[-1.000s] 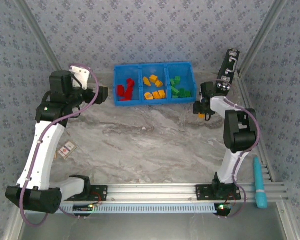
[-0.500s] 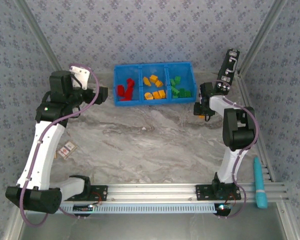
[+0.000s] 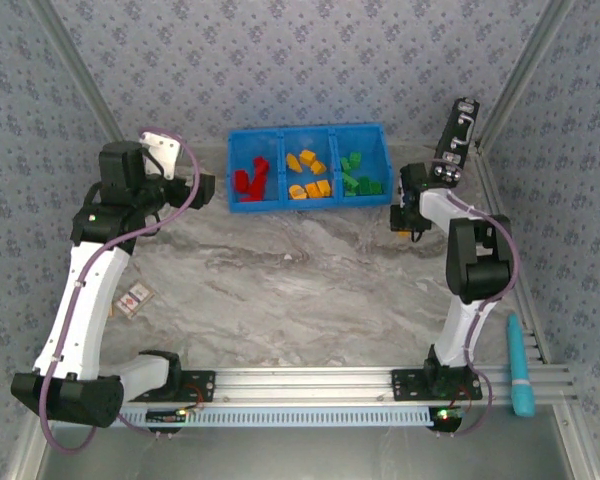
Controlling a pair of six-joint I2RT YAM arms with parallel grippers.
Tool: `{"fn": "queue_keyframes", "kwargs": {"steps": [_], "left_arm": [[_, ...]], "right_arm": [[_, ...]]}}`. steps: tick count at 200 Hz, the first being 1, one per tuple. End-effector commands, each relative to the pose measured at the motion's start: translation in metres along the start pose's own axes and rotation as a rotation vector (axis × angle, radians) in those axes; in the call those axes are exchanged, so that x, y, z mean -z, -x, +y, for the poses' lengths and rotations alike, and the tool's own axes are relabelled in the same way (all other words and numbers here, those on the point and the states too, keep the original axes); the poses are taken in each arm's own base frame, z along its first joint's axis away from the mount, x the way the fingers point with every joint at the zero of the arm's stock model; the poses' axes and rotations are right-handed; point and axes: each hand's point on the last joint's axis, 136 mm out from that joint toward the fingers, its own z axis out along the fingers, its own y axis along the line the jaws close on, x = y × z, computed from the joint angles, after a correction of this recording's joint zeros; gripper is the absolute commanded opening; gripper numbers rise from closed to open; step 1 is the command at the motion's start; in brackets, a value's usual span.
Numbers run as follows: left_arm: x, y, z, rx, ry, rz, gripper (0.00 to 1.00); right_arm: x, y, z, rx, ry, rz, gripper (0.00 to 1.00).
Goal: Sort the legos into containers by color
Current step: Pick up the lego from the middle-right of the table, then place the lego in the container.
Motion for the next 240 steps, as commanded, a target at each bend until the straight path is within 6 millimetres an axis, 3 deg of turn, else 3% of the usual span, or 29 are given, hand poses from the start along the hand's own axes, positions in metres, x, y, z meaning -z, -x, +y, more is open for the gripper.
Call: {"fn": "queue_keyframes", "kwargs": {"steps": [1, 69, 113, 135, 167, 194, 240], "left_arm": [[0.012, 0.010, 0.001, -0.044, 0.016, -0.042, 1.00], [0.019, 0.004, 0.003, -0.070, 0.025, -0.061, 1.00], [0.021, -0.002, 0.003, -0.065, 0.026, -0.062, 1.00], [0.024, -0.007, 0.003, -0.066, 0.029, -0.058, 1.00], [0.025, -0.018, 0.006, -0.029, 0.045, -0.041, 1.00], [0.021, -0.034, 0.006, 0.011, 0.043, -0.024, 1.00], [0.022, -0.043, 0.009, 0.034, 0.055, -0.011, 1.00]], "right_arm": [[0.052, 0.021, 0.009, 0.030, 0.022, -0.072, 0.38], [0.116, 0.065, 0.032, 0.084, 0.031, -0.207, 0.33], [0.159, 0.123, 0.089, 0.132, 0.126, -0.386, 0.33], [0.170, 0.147, 0.124, 0.148, 0.200, -0.452, 0.33], [0.161, 0.171, 0.177, 0.203, 0.279, -0.481, 0.32], [0.136, 0.181, 0.223, 0.268, 0.327, -0.482, 0.31], [0.088, 0.183, 0.256, 0.299, 0.339, -0.427, 0.32]]}}
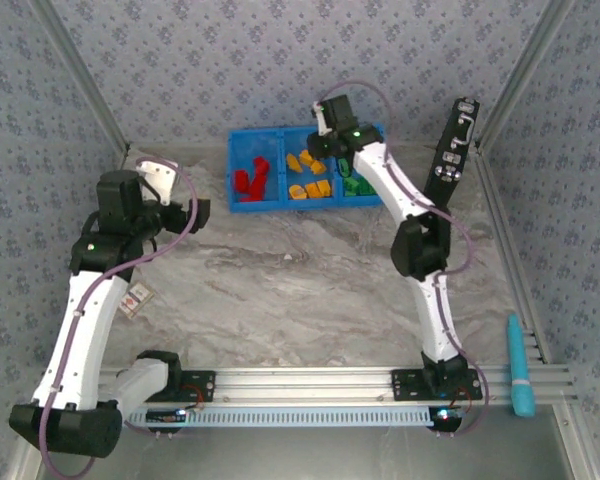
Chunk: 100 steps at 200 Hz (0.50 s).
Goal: Sort the legos into containers by color
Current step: Place the lego in the container.
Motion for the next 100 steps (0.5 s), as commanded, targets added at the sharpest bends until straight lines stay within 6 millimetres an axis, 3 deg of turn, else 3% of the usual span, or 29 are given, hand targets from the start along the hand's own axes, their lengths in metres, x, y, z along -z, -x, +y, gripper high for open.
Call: {"fn": "queue_keyframes", "kwargs": {"steps": [1, 22, 48, 77, 100], "left_arm": [[0.007, 0.006, 0.005, 0.018, 0.025, -0.042, 1.00], [-0.003, -0.006, 0.014, 0.044, 0.071, -0.044, 1.00], [-0.014, -0.014, 0.040, 0.112, 0.214, -0.133, 1.00], [-0.017, -0.027, 0.071, 0.069, 0.401, -0.217, 1.00], [-0.027, -0.060, 0.110, 0.086, 0.588, -0.217, 1.00]], "right_arm": [[-0.013, -0.007, 0.007, 0.014, 0.020, 0.029, 0.32], [-0.031, -0.020, 0.010, 0.023, 0.017, 0.050, 0.33], [-0.045, -0.035, 0.016, 0.045, 0.024, 0.083, 0.40], [-0.039, -0.039, 0.025, 0.057, 0.072, 0.082, 0.48], [-0.023, -0.032, 0.028, 0.047, 0.120, 0.053, 0.55]]}}
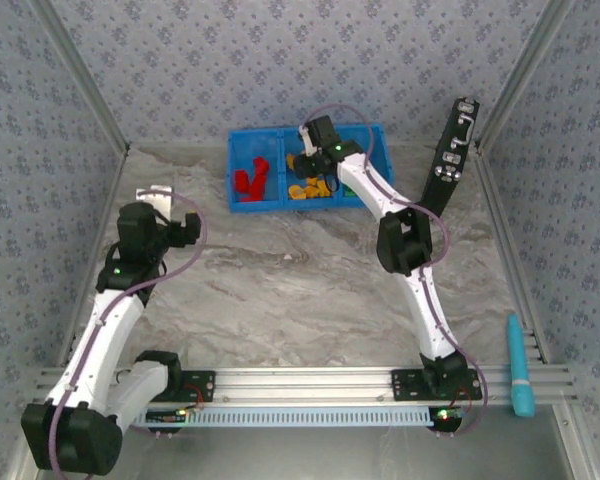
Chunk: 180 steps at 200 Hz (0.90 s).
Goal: Sort the legos into containers by color
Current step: Place the lego in the container, then reset both arms
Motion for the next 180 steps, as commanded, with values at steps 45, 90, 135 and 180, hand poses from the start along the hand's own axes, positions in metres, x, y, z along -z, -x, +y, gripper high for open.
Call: {"fn": "queue_keyframes", "kwargs": {"steps": [45, 90, 135, 180], "left_arm": [[-0.065, -0.054, 0.055, 0.174, 0.201, -0.050, 1.00], [-0.104, -0.100, 0.037, 0.224, 0.111, -0.088, 1.00], [-0.121, -0.112, 0.008, 0.120, 0.032, -0.061, 1.00], [-0.127, -0.111, 0.006, 0.118, 0.007, -0.025, 1.00]], "right_arm": [[0.077, 0.030, 0.019, 0.051, 0.120, -0.146, 0.68], [0.147, 0.019, 0.004, 0.061, 0.110, -0.218, 1.00], [0.210, -0.034, -0.034, 0.073, -0.020, -0.230, 0.99], [0.235, -0.110, -0.102, 0.022, -0.308, -0.307, 0.99]]}}
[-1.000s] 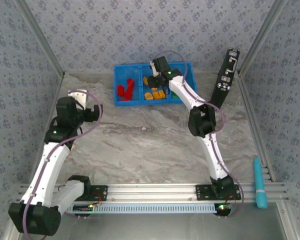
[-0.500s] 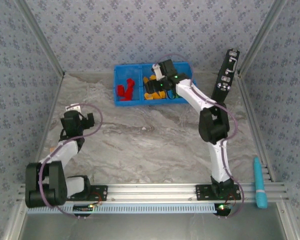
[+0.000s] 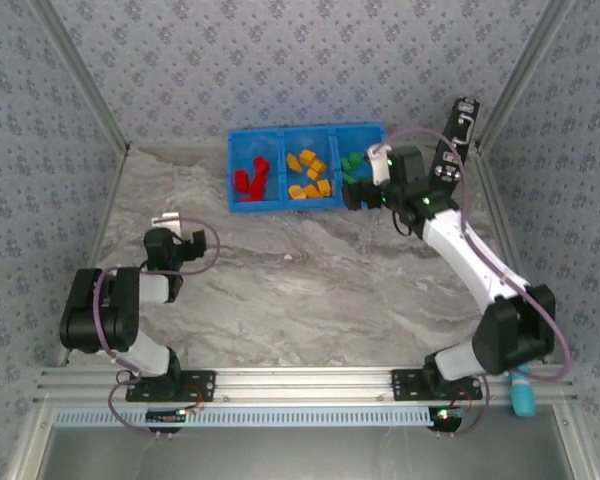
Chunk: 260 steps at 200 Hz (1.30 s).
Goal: Sort the legos into containers by color
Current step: Reset both arms
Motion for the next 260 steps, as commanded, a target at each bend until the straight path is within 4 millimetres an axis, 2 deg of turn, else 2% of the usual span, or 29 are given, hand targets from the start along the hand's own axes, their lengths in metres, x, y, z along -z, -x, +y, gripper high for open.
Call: {"fn": "queue_keyframes", "kwargs": {"steps": [1, 23, 38, 68, 87, 101, 125, 147, 151, 167, 260], "left_arm": [[-0.001, 0.019, -0.004, -0.002, -0.026, -0.058, 1.00], [-0.001, 0.019, -0.003, -0.001, -0.027, -0.057, 1.00], [-0.001, 0.019, -0.004, -0.002, -0.027, -0.056, 1.00], [-0.001, 0.020, -0.004, -0.001, -0.027, -0.058, 1.00], [-0.001, 0.019, -0.003, -0.001, -0.026, -0.058, 1.00], [-0.001, 0.019, -0.003, -0.001, -0.026, -0.057, 1.00], [-0.001, 0.019, -0.003, -0.003, -0.026, -0.058, 1.00], [-0.001, 0.019, -0.004, -0.002, -0.027, -0.058, 1.00], [-0.001, 0.019, -0.004, -0.004, -0.026, -0.058, 1.00], [-0.001, 0.020, -0.004, -0.004, -0.026, -0.059, 1.00], [-0.001, 0.020, -0.004, -0.008, -0.022, -0.060, 1.00]], "right_arm": [[0.008, -0.030, -0.045, 0.009, -0.220, -0.061, 0.99], [0.017, -0.064, -0.074, -0.021, -0.306, -0.150, 0.99], [0.020, -0.085, -0.082, -0.010, -0.297, -0.197, 0.99], [0.019, -0.121, -0.112, -0.087, -0.332, -0.218, 0.99], [0.010, -0.140, -0.119, -0.121, -0.333, -0.200, 0.99], [0.001, -0.151, -0.114, -0.121, -0.298, -0.203, 0.99], [-0.009, -0.148, -0.121, -0.118, -0.295, -0.222, 0.99], [-0.032, -0.165, -0.126, -0.136, -0.275, -0.208, 0.99], [-0.035, -0.163, -0.128, -0.141, -0.287, -0.228, 0.99], [-0.033, -0.166, -0.137, -0.172, -0.322, -0.180, 0.99], [-0.033, -0.166, -0.139, -0.178, -0.331, -0.181, 0.99]]}}
